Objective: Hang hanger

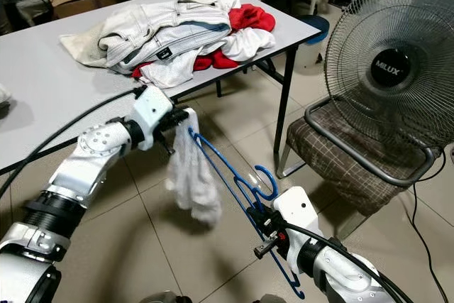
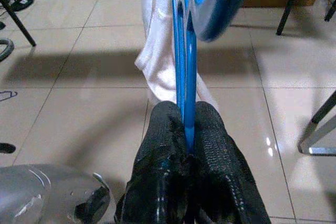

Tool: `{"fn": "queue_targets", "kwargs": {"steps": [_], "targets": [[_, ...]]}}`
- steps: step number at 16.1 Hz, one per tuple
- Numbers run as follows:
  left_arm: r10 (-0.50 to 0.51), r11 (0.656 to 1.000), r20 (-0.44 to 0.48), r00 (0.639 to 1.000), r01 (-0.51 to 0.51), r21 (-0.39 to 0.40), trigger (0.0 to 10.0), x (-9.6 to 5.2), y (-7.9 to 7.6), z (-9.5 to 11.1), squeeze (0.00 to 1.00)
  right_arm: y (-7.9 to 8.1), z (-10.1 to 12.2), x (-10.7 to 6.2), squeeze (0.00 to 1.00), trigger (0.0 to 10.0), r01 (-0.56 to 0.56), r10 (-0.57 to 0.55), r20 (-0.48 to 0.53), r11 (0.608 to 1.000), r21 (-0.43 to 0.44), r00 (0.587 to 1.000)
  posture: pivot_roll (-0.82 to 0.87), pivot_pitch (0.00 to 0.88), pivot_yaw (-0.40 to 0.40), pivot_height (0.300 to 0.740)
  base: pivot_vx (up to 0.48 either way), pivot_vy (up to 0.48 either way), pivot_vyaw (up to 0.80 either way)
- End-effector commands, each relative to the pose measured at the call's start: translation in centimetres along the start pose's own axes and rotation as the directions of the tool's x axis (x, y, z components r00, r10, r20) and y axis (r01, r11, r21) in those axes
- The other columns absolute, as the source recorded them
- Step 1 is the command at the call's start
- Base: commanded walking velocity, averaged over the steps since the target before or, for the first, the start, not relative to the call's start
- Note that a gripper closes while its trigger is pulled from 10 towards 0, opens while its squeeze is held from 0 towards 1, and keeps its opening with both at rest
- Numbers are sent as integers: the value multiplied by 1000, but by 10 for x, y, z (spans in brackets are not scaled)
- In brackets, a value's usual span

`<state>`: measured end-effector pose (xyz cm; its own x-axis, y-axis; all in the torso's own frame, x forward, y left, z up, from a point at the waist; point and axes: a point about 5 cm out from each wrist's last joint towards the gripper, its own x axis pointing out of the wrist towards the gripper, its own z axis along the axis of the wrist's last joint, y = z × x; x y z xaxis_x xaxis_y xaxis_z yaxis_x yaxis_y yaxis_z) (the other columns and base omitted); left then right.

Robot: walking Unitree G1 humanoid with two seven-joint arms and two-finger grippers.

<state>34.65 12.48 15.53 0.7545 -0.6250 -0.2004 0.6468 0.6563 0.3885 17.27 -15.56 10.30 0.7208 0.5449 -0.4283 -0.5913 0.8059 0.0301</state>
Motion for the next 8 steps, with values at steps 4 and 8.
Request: {"fn": "queue_targets", "kwargs": {"steps": [4, 8], "targets": [[60, 998, -11, 998, -60, -25, 0, -14, 8, -8, 0, -5, 3, 5, 0, 10000, 8, -9, -14, 999, -31, 1000, -95, 28, 44, 740, 0, 0, 0], [51, 997, 2, 999, -51, -60, 0, -17, -4, -7, 0, 0, 9, 14, 0, 10000, -134, 133, -16, 990, -54, 991, -82, 32, 10, 740, 0, 0, 0]]}}
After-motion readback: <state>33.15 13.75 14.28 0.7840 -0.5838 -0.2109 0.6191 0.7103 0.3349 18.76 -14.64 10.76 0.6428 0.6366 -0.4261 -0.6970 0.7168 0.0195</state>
